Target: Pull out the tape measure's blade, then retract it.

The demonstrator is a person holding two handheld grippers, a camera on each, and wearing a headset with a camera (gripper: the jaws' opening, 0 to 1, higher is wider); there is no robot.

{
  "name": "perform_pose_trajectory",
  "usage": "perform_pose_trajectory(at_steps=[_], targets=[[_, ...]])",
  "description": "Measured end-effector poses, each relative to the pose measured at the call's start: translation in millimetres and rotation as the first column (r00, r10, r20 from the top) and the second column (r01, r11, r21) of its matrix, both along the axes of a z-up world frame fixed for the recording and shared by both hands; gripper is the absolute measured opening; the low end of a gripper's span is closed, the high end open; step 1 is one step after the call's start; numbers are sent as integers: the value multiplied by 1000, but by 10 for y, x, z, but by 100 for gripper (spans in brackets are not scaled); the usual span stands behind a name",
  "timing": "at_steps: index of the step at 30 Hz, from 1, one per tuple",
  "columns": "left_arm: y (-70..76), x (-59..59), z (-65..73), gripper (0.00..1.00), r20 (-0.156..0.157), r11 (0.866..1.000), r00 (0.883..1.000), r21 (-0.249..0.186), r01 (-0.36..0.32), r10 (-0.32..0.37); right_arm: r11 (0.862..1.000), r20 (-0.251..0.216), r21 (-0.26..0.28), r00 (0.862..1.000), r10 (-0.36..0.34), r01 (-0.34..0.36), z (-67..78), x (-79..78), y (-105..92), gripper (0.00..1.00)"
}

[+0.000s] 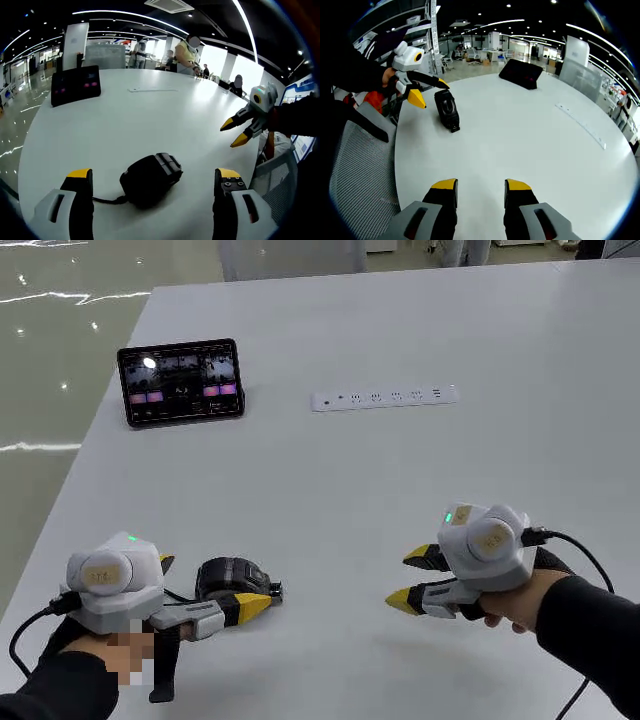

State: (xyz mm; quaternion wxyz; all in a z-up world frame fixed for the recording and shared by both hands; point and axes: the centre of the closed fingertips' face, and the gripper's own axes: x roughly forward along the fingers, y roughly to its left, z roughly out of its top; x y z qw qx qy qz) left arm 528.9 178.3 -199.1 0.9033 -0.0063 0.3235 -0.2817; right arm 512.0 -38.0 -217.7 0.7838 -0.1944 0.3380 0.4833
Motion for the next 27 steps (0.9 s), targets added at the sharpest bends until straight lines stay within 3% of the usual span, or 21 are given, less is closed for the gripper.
perform_pose_trajectory(at_steps=[3, 6, 9, 10, 11, 17, 27], targets=[[32, -49, -29, 99, -14, 999, 999, 14, 34, -34, 1000, 18, -3, 1000, 0, 0, 17, -19, -43, 38], [34, -122, -12, 99, -20, 998, 998, -3, 63, -63, 1000, 24, 4, 1000, -16, 16, 32, -23, -105, 43], [106, -180, -5, 99, -15, 996, 996, 27, 87, -86, 999, 23, 28, 999, -40, 39, 46, -19, -183, 47], [146, -183, 16, 99, 16, 993, 994, 65, 103, -104, 998, 19, 36, 998, -52, 51, 45, -20, -220, 48], [139, -200, 31, 99, 23, 992, 993, 60, 112, -114, 998, 16, 39, 998, -57, 56, 49, -28, -245, 49], [289, -257, -19, 99, 5, 986, 991, 104, 129, -131, 996, -5, 35, 996, -85, 85, -20, -101, -488, 57], [464, -352, -21, 99, -24, 985, 990, 96, 141, -139, 996, 14, 25, 996, -86, 86, -58, -194, -831, 69]])
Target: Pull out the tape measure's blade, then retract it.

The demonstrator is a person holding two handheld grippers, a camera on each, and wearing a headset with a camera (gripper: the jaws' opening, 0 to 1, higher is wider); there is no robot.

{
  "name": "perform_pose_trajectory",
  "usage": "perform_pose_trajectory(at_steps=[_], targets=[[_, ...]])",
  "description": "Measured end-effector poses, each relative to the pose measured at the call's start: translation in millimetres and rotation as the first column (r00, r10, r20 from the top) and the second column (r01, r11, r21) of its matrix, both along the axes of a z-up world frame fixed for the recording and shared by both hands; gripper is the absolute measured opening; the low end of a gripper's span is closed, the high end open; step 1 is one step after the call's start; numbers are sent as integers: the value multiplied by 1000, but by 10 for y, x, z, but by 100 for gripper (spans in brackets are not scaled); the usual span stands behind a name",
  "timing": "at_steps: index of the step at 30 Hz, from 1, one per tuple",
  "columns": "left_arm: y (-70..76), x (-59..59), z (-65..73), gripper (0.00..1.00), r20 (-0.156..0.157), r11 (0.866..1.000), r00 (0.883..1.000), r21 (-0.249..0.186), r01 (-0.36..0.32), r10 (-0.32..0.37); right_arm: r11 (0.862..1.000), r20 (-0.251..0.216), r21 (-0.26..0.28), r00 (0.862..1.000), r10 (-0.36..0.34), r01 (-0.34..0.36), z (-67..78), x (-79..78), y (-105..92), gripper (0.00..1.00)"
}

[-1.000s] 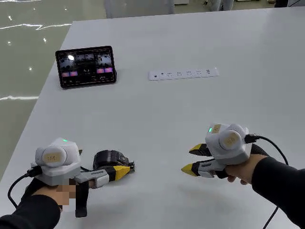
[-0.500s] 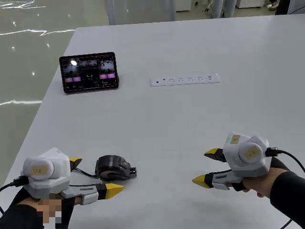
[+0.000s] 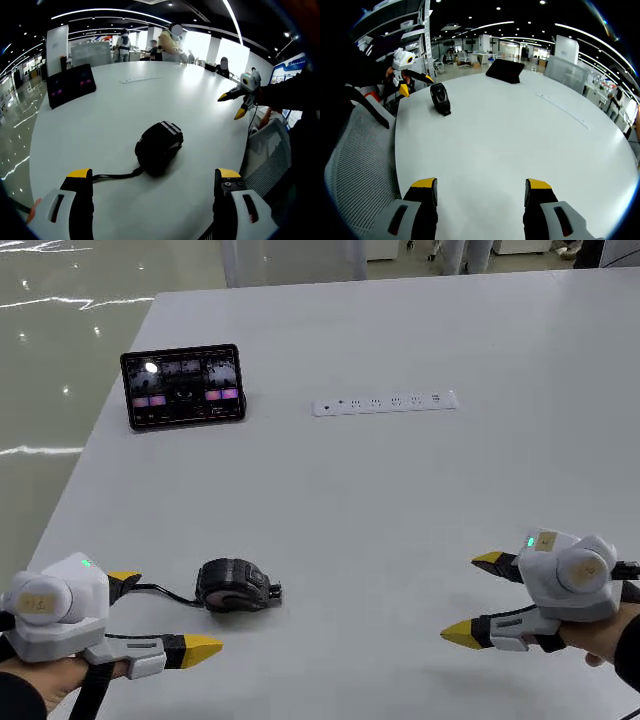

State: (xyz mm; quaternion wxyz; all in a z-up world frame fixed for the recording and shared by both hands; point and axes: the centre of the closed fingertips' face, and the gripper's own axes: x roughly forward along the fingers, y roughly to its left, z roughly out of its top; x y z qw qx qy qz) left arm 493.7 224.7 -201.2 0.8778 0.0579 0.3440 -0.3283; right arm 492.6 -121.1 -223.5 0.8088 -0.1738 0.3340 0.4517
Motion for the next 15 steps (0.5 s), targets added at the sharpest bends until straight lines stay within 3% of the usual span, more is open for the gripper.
perform_pose_trajectory(at_steps=[9, 15], targets=[[217, -76, 44, 99, 8, 1000, 1000, 31, 0, 0, 999, -16, -3, 998, -54, 54, -17, -80, -353, 79], [346, -120, 50, 99, 5, 999, 1000, 36, -8, 7, 996, -15, 6, 996, -84, 84, 89, -118, -537, 88]])
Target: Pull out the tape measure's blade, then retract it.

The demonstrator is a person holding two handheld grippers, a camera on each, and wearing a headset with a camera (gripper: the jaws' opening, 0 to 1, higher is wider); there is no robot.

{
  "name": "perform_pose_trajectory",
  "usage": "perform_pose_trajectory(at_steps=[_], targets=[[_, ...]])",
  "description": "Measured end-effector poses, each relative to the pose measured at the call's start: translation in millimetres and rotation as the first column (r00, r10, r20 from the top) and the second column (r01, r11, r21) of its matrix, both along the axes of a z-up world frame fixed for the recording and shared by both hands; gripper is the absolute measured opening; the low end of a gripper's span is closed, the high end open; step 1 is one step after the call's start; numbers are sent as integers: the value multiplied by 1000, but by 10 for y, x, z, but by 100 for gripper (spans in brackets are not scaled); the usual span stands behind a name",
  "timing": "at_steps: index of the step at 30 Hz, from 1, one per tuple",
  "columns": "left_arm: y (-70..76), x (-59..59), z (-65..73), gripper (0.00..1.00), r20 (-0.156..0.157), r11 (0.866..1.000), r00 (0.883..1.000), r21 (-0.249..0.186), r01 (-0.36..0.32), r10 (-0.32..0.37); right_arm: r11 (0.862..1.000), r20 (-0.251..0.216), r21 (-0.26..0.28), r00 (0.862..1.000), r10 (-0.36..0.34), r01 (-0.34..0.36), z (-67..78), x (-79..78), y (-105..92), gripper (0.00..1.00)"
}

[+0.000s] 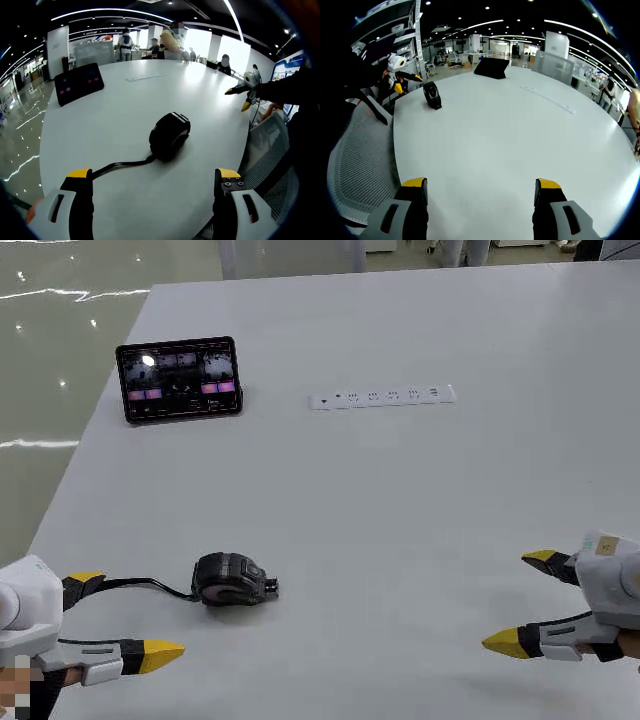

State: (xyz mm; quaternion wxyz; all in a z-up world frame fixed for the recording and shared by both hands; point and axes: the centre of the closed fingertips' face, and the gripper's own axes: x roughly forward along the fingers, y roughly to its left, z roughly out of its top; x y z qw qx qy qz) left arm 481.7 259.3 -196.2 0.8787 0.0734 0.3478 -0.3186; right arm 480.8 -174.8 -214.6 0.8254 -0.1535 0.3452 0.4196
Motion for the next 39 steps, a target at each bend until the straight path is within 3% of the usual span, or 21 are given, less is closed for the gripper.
perform_pose_trajectory(at_steps=[8, 20, 22, 26, 39], targets=[[21, -45, 27, 99, -5, 1000, 1000, -16, -2, 1, 1000, 2, 10, 1000, -28, 28, 62, -37, -188, 99], [-23, -56, 17, 99, -12, 1000, 1000, -21, 8, -8, 1000, 13, 12, 1000, -20, 20, 126, -69, -238, 99], [-26, -43, 31, 99, 3, 1000, 1000, -13, 10, -10, 1000, 11, 14, 1000, -19, 19, 127, -80, -232, 99], [-33, -49, 33, 99, 3, 1000, 1000, -12, 14, -14, 1000, 11, 17, 1000, -13, 12, 140, -99, -217, 99], [-71, -82, 34, 99, -21, 999, 999, -32, 29, -30, 999, 6, 24, 1000, -28, 28, 161, -86, -247, 99]])
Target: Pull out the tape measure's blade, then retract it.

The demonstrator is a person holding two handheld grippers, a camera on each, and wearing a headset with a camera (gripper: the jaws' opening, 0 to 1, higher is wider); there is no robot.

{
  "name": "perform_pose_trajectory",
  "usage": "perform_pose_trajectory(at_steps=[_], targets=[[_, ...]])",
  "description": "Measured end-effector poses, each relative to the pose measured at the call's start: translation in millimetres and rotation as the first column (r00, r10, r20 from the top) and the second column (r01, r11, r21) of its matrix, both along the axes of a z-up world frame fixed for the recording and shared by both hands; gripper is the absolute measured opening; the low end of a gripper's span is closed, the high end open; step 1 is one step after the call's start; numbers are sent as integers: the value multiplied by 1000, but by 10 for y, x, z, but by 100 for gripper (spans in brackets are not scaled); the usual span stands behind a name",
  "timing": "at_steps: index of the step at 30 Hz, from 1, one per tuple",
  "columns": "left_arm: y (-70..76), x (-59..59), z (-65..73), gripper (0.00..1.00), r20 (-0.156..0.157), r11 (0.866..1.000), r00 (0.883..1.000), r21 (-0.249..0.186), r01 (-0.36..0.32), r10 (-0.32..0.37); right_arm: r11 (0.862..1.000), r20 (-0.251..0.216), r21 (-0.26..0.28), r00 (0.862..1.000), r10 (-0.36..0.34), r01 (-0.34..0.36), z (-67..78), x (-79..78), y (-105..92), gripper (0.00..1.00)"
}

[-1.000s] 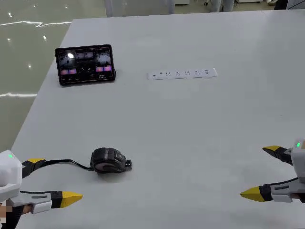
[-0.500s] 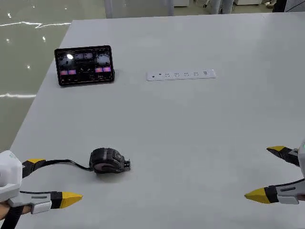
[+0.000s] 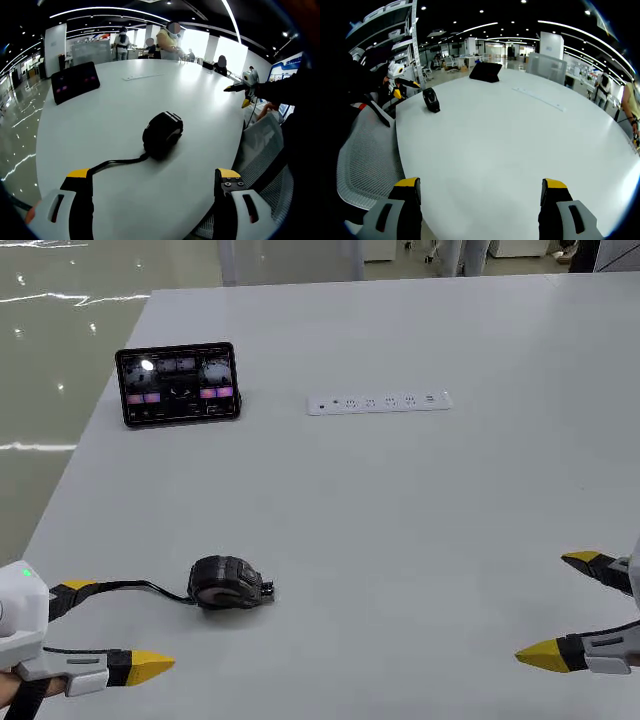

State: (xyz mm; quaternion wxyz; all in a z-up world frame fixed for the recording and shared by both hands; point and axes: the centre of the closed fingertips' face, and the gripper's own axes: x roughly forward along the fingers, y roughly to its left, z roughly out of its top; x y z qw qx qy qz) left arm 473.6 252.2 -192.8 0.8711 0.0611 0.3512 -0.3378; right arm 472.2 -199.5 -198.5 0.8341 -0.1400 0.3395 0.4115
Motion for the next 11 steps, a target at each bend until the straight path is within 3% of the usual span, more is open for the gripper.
perform_pose_trajectory(at_steps=[11], targets=[[27, 27, 48, 99, 4, 1000, 1000, -2, -4, 4, 1000, 3, 0, 1000, -5, 5, 47, 18, -56, 99]])
